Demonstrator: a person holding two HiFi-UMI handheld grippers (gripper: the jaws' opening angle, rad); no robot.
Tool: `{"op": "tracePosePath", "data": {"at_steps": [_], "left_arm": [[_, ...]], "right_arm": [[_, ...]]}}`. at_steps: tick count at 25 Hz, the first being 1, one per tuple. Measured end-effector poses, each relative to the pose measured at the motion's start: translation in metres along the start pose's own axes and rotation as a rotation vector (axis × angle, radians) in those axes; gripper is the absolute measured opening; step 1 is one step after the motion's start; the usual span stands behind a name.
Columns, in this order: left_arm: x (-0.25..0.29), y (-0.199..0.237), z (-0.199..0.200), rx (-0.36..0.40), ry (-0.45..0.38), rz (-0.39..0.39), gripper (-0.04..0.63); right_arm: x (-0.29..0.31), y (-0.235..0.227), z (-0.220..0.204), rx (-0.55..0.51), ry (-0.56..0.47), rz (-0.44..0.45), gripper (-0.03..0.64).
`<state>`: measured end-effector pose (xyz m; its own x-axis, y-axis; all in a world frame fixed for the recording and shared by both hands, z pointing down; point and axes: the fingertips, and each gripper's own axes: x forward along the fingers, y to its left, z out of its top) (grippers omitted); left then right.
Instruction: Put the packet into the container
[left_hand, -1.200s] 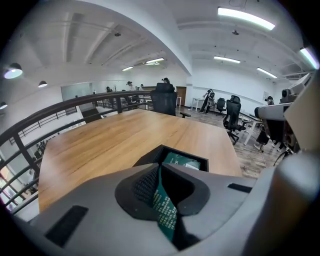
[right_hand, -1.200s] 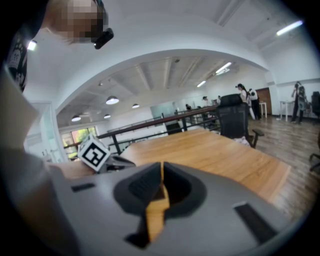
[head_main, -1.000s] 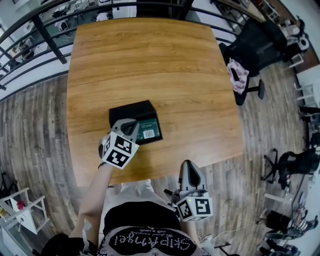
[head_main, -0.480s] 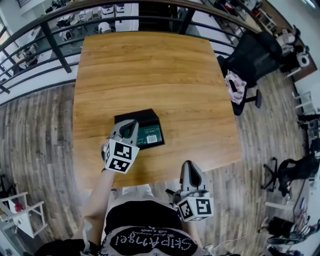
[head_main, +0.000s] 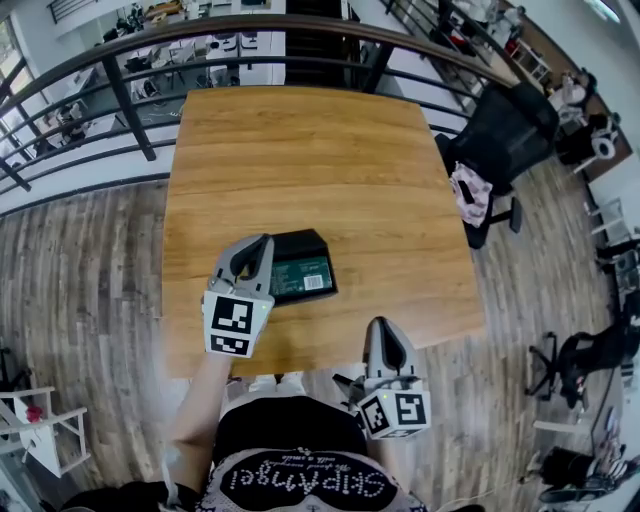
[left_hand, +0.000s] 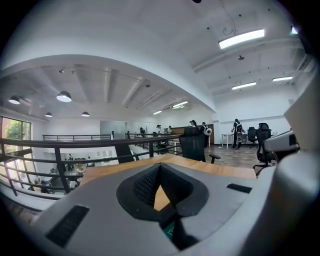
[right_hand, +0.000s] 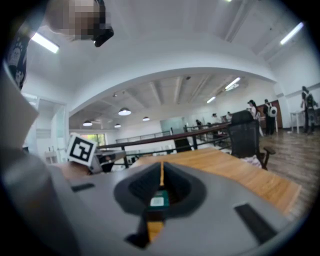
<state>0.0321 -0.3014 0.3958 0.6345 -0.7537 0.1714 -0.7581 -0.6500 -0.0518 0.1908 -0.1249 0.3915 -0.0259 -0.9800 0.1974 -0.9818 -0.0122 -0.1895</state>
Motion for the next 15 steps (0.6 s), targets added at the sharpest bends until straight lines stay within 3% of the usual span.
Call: {"op": "tracePosePath", "data": {"at_steps": [10,15], "left_arm": [[-0.081,0.024,0.071,-0.076,-0.201,0.103,0.026],[-0.127,0.035,0.092,-0.072,-0.270,0.155,0.026]], "right_arm": [[-0.002,0.022,0.021,-0.025,-0.070,0.057,0.038],[-0.005,0.033,0.029,-0.038,-0.084,0.085,0.038]]}}
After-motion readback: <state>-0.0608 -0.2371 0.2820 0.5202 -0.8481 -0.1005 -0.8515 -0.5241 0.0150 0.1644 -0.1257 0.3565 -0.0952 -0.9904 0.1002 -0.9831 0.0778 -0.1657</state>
